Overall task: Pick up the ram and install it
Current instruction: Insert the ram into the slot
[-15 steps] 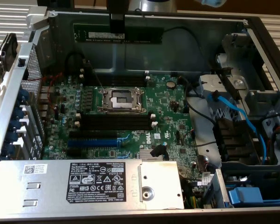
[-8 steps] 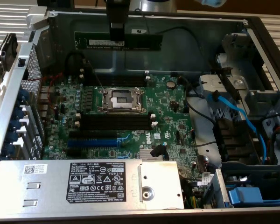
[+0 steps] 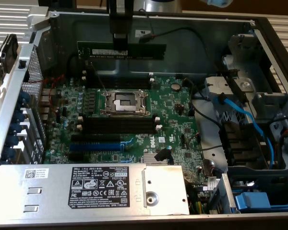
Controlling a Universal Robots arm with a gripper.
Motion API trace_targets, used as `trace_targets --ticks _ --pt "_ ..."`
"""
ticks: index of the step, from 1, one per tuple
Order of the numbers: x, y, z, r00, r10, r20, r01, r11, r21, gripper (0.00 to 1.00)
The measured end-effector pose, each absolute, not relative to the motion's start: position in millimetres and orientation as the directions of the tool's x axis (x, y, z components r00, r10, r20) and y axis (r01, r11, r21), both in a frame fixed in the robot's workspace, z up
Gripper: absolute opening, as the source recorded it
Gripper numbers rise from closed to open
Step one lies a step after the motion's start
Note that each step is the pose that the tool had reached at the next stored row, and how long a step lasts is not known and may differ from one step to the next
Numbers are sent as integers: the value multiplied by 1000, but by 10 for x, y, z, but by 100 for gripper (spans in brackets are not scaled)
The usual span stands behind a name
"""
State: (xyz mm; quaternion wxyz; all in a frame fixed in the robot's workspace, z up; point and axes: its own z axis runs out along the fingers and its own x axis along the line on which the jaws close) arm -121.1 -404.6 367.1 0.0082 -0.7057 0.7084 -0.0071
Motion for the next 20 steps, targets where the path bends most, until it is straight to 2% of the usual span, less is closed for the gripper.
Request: trace_targets --ticks 20 --pt "-1213 -4100 3308 -13 -1000 -2 -1000 13 -22 12"
